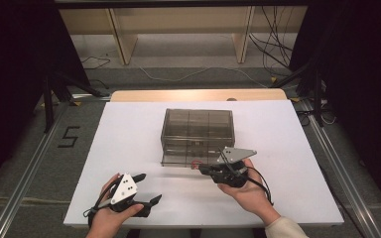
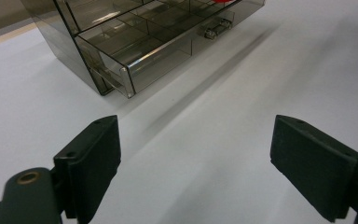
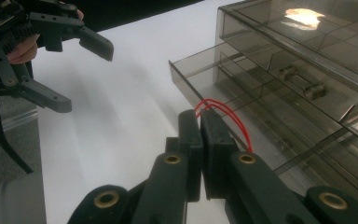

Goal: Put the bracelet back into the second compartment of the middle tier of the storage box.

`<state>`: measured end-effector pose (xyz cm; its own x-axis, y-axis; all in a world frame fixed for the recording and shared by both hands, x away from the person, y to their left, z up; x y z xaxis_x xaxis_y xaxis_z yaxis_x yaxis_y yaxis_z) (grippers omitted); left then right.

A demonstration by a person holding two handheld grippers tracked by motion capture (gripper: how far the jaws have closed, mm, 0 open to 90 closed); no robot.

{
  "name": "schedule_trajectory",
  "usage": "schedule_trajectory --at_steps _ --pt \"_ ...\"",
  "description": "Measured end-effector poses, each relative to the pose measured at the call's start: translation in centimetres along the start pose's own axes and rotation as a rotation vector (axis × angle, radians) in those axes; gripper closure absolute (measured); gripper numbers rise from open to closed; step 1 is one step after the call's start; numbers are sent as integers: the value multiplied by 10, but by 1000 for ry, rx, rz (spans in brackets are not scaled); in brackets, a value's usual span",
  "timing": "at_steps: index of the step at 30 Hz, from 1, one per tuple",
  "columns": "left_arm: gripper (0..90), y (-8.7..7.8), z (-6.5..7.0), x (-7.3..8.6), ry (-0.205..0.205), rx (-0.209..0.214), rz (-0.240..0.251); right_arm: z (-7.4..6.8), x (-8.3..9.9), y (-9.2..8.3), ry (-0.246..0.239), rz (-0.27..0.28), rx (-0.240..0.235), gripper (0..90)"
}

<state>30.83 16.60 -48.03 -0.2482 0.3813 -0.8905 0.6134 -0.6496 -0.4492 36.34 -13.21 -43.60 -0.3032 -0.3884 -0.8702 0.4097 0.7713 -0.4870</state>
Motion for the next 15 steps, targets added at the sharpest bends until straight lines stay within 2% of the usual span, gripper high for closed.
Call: schedule_trajectory --at_steps 15 --pt "158 0 0 0 0 -1 0 4 -3 0 6 5 6 883"
Point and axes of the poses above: each handheld gripper's, and its own axes: y roughly forward along the jaws, x roughly out of its underside, z roughly to its right, the point moved 2 cm from there along y, roughly forward along the jaws, and after that the axes turned 2 degrees about z, right-handed, at the moved point
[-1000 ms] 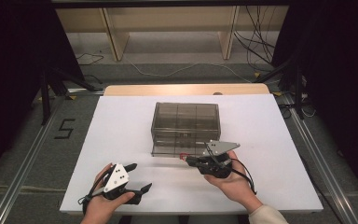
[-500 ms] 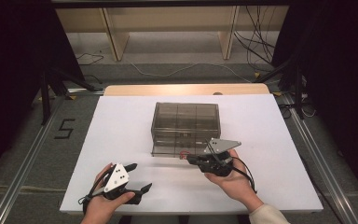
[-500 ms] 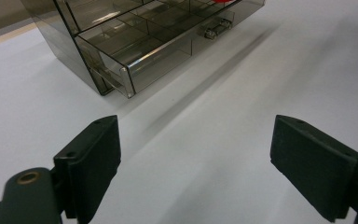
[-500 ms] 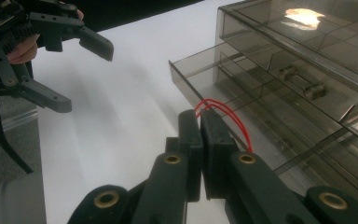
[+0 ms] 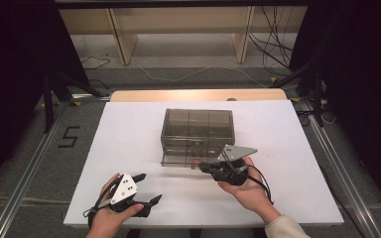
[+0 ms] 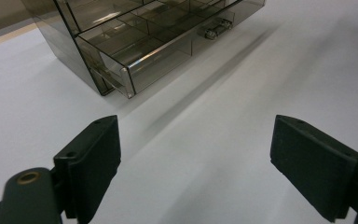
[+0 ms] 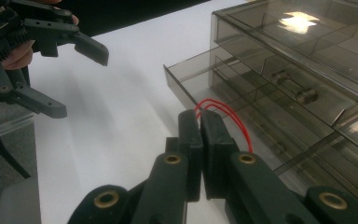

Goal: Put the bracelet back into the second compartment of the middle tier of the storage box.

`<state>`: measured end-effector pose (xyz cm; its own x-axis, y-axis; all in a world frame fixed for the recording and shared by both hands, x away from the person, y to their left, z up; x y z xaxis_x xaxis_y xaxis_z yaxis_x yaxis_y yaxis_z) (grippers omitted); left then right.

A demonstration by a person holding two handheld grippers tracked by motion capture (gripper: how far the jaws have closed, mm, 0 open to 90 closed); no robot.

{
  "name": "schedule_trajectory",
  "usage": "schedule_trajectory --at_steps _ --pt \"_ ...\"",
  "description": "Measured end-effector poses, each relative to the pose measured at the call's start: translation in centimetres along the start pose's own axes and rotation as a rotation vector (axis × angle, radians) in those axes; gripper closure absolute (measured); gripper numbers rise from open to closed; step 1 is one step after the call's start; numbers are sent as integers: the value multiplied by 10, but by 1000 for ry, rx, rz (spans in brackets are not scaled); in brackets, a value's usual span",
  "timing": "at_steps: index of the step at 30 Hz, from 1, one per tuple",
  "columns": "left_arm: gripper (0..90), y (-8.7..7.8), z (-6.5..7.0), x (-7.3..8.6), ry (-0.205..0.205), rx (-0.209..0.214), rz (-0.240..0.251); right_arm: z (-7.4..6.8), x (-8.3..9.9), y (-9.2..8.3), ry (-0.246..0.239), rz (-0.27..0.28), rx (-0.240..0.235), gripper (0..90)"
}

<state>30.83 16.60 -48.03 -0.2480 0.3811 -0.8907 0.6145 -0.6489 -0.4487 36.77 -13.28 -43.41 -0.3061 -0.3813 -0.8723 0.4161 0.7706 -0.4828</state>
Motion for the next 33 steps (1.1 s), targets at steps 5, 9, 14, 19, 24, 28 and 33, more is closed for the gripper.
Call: schedule_trajectory --at_steps 5,9,14,19,24,28,33 --pt "158 0 0 0 0 0 0 2 -1 0 2 0 9 883" --pt "158 0 0 0 0 0 0 4 -2 2 1 2 8 884" --pt "158 0 0 0 -1 -1 0 6 -3 2 4 -1 13 884" --pt "159 0 0 0 -1 -1 0 8 -4 4 9 -1 11 884" --pt "158 0 0 0 0 0 -1 9 -4 7 12 -4 13 883" --pt "158 0 0 0 0 -1 0 11 -4 8 15 -9 15 883" --pt "158 0 0 0 -1 -1 0 13 -4 10 16 -11 21 883"
Point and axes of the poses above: each handheld gripper's, and its own axes: y roughly forward along the jaws, x roughly out of its underside, z roughly to its right, the point moved 2 cm from there along y, roughly forward along the jaws, and after that the axes turned 2 degrees about z, right-handed, at the moved point
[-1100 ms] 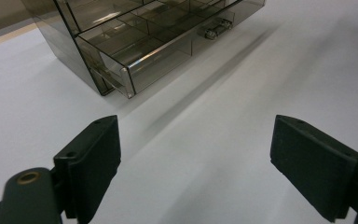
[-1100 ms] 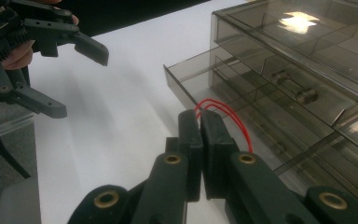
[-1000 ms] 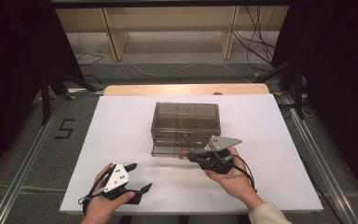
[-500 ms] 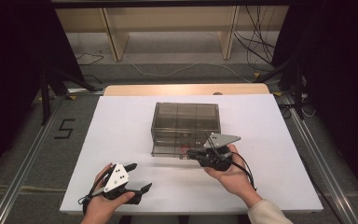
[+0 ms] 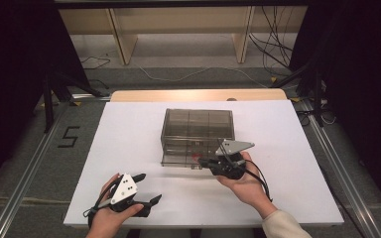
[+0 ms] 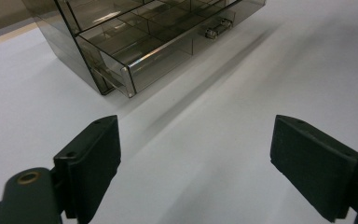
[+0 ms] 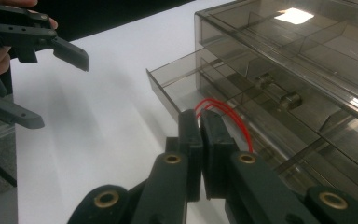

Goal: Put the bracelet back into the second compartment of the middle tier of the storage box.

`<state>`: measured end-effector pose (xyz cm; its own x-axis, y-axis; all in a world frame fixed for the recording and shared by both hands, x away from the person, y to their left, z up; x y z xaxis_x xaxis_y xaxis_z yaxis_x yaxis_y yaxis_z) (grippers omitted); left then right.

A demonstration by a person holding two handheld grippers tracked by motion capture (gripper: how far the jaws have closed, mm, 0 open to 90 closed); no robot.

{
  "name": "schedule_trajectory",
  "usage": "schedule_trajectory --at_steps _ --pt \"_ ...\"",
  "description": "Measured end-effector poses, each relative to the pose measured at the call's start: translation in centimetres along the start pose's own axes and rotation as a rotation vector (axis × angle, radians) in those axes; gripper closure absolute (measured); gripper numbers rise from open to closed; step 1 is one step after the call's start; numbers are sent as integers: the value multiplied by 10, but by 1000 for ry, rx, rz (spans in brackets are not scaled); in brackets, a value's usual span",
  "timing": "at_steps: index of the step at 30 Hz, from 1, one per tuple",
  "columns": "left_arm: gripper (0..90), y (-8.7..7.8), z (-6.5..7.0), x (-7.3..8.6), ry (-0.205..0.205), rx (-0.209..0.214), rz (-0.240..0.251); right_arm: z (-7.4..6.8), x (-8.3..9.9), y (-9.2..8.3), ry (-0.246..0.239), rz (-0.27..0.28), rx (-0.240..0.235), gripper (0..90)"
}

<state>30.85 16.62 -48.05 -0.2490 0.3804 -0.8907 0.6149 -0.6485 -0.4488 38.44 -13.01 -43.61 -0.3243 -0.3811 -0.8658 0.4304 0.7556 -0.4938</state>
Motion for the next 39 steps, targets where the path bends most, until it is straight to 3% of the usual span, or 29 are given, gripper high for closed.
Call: schedule_trajectory --at_steps 39 --pt "158 0 0 0 0 1 0 16 1 21 28 -40 22 883"
Point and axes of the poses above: each handheld gripper's, and its own axes: y roughly forward along the jaws, x roughly out of its underside, z roughly to its right, the point moved 2 cm from there along y, roughly forward along the jaws, and after that the axes turned 2 degrees about z, right-handed, at the moved point
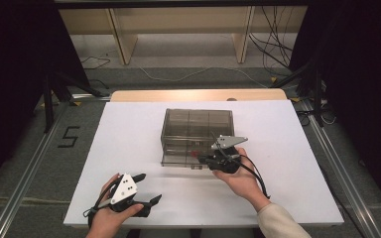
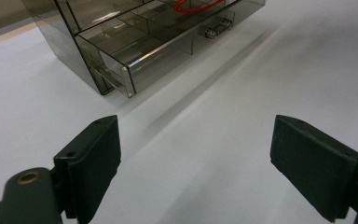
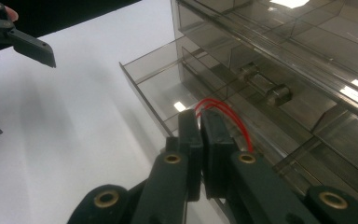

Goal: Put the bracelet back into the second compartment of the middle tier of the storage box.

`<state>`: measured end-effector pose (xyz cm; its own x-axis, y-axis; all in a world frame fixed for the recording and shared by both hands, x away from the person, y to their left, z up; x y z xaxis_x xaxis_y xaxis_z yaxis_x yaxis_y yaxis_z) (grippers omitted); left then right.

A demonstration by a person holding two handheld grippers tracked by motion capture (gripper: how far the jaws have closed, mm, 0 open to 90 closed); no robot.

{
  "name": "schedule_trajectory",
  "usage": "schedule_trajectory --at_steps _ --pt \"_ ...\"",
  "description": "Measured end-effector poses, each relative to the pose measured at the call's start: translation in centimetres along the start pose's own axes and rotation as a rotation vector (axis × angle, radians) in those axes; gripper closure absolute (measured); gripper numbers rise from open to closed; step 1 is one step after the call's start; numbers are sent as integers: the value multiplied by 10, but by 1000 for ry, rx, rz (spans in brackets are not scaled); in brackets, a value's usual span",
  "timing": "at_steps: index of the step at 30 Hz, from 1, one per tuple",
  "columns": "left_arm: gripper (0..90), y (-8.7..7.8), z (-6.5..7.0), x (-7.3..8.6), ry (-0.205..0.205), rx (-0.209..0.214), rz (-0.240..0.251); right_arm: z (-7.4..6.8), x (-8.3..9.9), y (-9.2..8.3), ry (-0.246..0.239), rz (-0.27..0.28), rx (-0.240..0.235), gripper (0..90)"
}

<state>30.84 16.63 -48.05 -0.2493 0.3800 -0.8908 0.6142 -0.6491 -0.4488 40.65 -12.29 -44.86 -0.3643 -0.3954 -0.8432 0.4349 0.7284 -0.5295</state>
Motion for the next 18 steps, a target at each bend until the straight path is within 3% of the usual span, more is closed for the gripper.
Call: schedule_trajectory --at_steps 18 --pt "158 0 0 0 0 0 0 5 0 11 -1 -21 21 883"
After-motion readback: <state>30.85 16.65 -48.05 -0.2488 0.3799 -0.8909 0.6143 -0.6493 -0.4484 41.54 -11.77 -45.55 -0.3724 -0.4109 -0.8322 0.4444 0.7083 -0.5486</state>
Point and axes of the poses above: each handheld gripper's, and its own axes: y roughly forward along the jaws, x roughly out of its underside, z roughly to its right, the point moved 2 cm from there along y, roughly forward along the jaws, and after that the axes turned 2 degrees about z, right-handed, at the moved point
